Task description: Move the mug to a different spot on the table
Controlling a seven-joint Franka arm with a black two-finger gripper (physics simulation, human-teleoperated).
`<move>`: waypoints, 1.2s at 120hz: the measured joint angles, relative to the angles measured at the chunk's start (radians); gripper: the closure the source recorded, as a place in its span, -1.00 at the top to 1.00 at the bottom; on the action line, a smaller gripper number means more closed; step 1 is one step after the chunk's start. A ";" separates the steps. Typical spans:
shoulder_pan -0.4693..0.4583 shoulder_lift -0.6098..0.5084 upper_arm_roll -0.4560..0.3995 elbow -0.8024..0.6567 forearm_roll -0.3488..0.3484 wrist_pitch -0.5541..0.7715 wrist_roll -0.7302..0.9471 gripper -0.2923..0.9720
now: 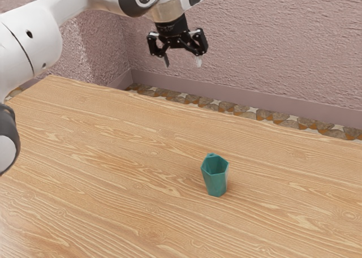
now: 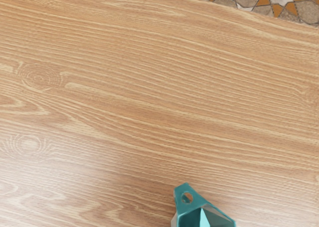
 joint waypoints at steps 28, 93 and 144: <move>-0.036 0.036 0.014 0.006 -0.070 0.041 -0.142 0.54; -0.028 0.168 0.039 -0.040 -0.221 0.077 -0.378 0.54; -0.027 0.213 0.039 -0.156 -0.225 0.152 -0.460 0.54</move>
